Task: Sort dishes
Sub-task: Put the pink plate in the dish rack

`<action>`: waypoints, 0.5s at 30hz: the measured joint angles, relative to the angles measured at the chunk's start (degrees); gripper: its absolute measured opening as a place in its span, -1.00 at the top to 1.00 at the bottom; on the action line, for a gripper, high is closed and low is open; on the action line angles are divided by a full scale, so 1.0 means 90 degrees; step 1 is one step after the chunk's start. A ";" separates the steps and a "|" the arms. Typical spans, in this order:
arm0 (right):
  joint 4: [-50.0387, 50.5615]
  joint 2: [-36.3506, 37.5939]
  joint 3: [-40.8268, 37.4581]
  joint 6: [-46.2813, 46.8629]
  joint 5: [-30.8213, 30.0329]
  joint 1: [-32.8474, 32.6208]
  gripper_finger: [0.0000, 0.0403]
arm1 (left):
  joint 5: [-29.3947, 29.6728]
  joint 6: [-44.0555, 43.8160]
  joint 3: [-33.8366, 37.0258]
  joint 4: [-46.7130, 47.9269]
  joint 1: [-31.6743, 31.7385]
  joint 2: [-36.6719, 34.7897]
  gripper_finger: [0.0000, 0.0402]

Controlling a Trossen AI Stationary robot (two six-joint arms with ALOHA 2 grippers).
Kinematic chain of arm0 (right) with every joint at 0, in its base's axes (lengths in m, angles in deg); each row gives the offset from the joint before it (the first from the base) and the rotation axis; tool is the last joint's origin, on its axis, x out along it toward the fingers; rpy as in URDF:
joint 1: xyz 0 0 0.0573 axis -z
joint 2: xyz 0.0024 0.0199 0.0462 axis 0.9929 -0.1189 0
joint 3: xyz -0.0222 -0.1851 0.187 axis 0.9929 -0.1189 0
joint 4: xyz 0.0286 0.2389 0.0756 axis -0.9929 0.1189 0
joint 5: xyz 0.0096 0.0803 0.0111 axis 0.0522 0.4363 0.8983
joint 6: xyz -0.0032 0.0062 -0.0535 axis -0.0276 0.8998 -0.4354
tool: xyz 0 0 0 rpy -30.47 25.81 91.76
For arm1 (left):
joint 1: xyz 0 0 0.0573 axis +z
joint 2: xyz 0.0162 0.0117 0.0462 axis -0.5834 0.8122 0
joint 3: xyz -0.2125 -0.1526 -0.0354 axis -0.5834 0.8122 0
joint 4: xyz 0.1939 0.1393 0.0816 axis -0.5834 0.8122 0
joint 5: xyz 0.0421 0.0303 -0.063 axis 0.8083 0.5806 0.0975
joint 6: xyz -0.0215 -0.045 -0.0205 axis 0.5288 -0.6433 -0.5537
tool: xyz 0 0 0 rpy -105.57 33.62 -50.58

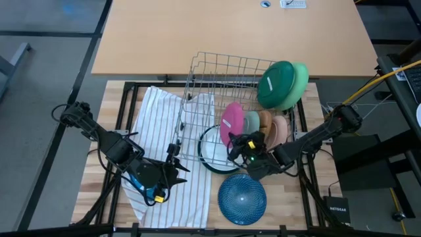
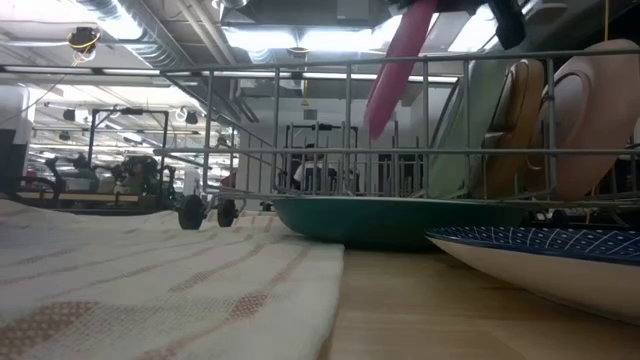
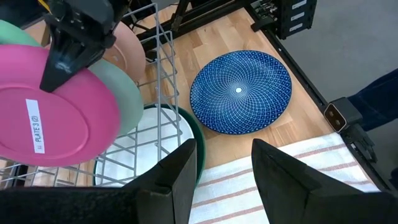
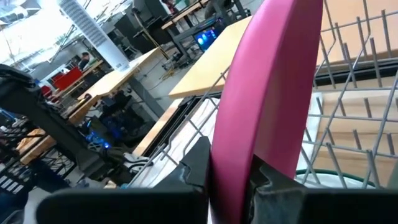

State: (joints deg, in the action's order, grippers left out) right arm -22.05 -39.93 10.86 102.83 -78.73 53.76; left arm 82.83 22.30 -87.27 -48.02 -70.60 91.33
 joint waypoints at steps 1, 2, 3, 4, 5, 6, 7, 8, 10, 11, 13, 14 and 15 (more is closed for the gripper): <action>-0.0002 0.0000 0.0000 -0.0001 -0.0011 -0.0002 0.85 | 0.0000 0.0001 0.0000 0.0000 0.0002 0.0000 0.29; 0.0006 0.0000 0.0000 -0.0002 -0.0033 -0.0005 0.85 | 0.0000 0.0017 0.0000 0.0000 0.0002 0.0000 0.29; 0.0021 0.0006 0.0000 -0.0002 -0.0032 -0.0011 0.85 | 0.0000 0.0037 0.0000 0.0000 0.0002 0.0000 0.29; 0.0047 0.0011 0.0000 0.0000 -0.0008 -0.0017 0.85 | 0.0000 0.0052 0.0000 0.0000 0.0002 0.0000 0.29; 0.0099 0.0015 0.0000 0.0006 0.0034 -0.0019 0.85 | 0.0000 0.0070 0.0000 0.0000 0.0002 0.0000 0.29; 0.0181 0.0015 0.0000 0.0018 0.0107 -0.0019 0.85 | 0.0000 0.0071 0.0000 0.0000 0.0002 0.0000 0.29; 0.0270 0.0001 0.0000 0.0021 0.0213 -0.0011 0.85 | 0.0000 0.0069 0.0000 0.0000 0.0002 0.0000 0.29; 0.0342 -0.0029 0.0000 0.0033 0.0289 0.0022 0.85 | 0.0000 0.0060 0.0001 0.0001 0.0002 0.0000 0.29; 0.0469 -0.0091 0.0000 0.0060 0.0464 0.0033 0.85 | 0.0001 0.0046 0.0002 0.0002 0.0002 0.0002 0.29; 0.0489 -0.0119 0.0000 0.0063 0.0559 0.0059 0.85 | 0.0000 0.0046 0.0000 0.0002 0.0001 0.0002 0.29; 0.0587 -0.0126 0.0000 0.0063 0.0811 0.0105 0.85 | 0.0002 0.0039 0.0000 0.0002 0.0002 0.0002 0.29; 0.0641 -0.0126 0.0000 0.0045 0.0970 0.0122 0.85 | 0.0000 0.0037 0.0002 0.0002 -0.0001 0.0002 0.29; 0.0695 -0.0126 0.0000 0.0044 0.1138 0.0172 0.83 | 0.0000 0.0034 0.0002 0.0005 -0.0001 0.0002 0.29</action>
State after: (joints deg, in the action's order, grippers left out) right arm -15.80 -41.06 10.86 103.23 -68.49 55.31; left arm 82.83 22.61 -87.25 -47.97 -70.61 91.35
